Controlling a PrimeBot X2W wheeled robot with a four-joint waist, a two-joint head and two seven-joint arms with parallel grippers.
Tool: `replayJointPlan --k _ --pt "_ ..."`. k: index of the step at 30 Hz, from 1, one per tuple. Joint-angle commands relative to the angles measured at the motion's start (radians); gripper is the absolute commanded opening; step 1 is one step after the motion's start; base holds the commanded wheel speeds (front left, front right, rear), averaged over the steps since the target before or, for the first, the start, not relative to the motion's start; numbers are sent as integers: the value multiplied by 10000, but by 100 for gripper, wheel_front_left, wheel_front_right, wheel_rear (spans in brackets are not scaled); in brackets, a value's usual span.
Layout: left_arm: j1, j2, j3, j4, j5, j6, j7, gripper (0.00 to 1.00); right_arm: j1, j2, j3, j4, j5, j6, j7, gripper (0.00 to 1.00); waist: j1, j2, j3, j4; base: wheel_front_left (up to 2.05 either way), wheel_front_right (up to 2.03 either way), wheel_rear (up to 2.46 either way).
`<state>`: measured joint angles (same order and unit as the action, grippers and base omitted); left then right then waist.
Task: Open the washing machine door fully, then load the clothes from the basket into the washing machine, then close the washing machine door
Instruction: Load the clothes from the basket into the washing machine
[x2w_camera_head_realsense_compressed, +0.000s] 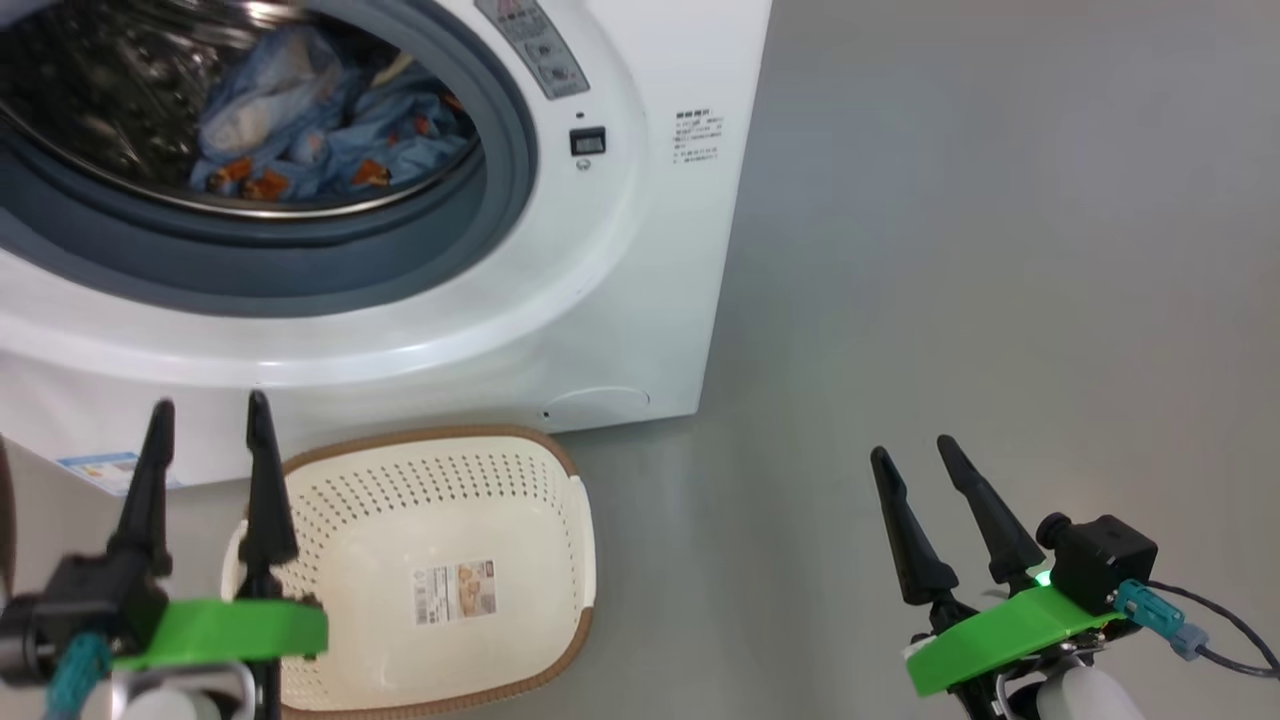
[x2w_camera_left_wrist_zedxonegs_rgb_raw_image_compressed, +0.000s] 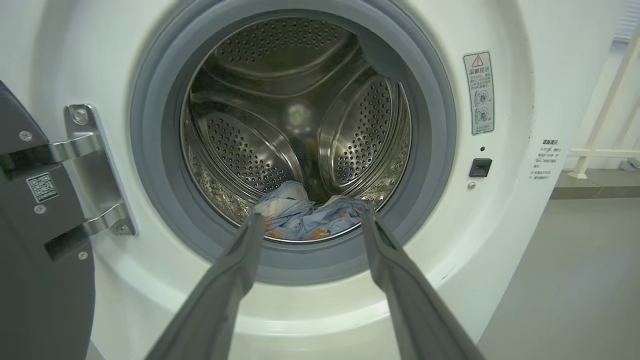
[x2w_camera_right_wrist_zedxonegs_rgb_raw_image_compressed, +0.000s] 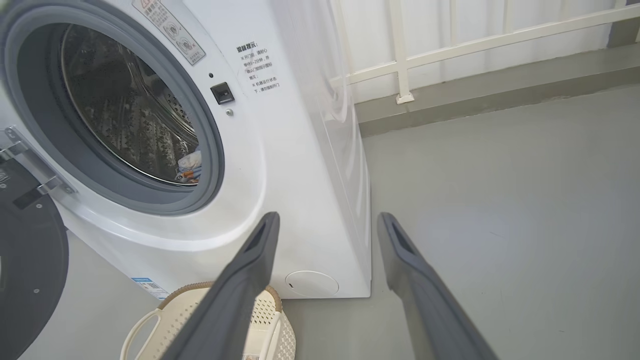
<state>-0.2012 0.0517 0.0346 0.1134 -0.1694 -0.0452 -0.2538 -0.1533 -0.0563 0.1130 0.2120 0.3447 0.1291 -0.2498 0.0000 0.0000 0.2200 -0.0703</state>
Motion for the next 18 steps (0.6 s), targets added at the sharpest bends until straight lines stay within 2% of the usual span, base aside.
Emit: replayJointPlan --k 1,8,18 --pt "278 138 342 -567 119 79 -80 100 117 -18 206 -227 -124 16 -120 100 0 0 -277 83 0 0 0" --pt "1492 36 432 -1259 35 308 -80 100 413 -118 186 -354 -282 16 -120 100 0 0 -671 149 0 0 0" --pt "2668 -9 112 -1393 -295 694 -80 100 778 -222 181 -489 -445 16 -3 100 0 0 -1303 196 0 0 0"
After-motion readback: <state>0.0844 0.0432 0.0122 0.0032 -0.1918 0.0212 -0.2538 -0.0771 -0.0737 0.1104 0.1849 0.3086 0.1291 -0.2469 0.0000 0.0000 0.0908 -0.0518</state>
